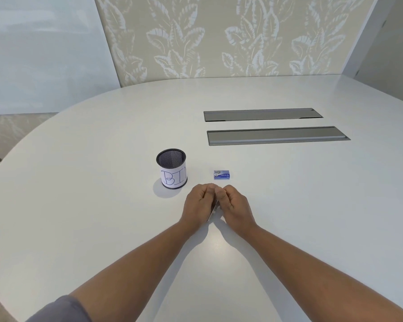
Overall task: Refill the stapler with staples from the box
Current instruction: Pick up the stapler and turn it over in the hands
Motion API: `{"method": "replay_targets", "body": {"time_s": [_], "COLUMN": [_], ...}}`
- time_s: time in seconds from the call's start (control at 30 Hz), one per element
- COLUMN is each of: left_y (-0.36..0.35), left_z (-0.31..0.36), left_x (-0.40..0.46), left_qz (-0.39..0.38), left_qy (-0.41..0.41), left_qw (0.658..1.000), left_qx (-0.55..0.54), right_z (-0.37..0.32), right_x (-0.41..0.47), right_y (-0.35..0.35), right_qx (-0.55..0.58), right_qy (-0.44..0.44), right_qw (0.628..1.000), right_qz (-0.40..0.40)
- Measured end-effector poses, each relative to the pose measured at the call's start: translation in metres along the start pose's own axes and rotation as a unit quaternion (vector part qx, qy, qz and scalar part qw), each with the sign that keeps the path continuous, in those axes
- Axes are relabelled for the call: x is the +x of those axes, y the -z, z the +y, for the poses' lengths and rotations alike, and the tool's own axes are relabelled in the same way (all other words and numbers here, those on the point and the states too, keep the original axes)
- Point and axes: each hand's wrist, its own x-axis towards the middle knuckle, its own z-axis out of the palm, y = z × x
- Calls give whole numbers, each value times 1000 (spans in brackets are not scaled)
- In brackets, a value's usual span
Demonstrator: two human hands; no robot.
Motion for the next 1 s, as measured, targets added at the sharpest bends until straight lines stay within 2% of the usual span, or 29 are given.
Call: {"method": "replay_targets", "body": {"time_s": [0.13, 0.2, 0.33, 0.53, 0.63, 0.73, 0.83, 1.0], "left_y": [13, 18, 25, 32, 33, 33, 30, 27], "left_z": [-4, -5, -2, -2, -2, -5, -8, -12], "left_x": [0, 1, 2, 5, 5, 2, 0, 3], "left_qz": [-24, -51, -57, -57, -54, -36, -18, 10], "left_qy": [99, 107, 92, 159, 154, 112, 84, 15], "left_qw": [977, 961, 959, 931, 941, 973, 985, 998], "left_qx": [-185, -251, -260, -323, -295, -201, -148, 53], "right_z": [-1, -2, -4, -8, -4, -3, -1, -2], "right_x": [-2, -4, -3, 4, 6, 6, 6, 8], "right_y": [1, 1, 0, 2, 2, -1, -3, -2], "right_qx": [15, 9, 31, 57, -9, -85, -156, -247], "right_qy": [24, 40, 50, 19, 25, 48, 83, 117], "right_qw": [999, 998, 997, 995, 996, 991, 980, 955], "right_qz": [-26, -39, -60, -80, -88, -93, -90, -111]}}
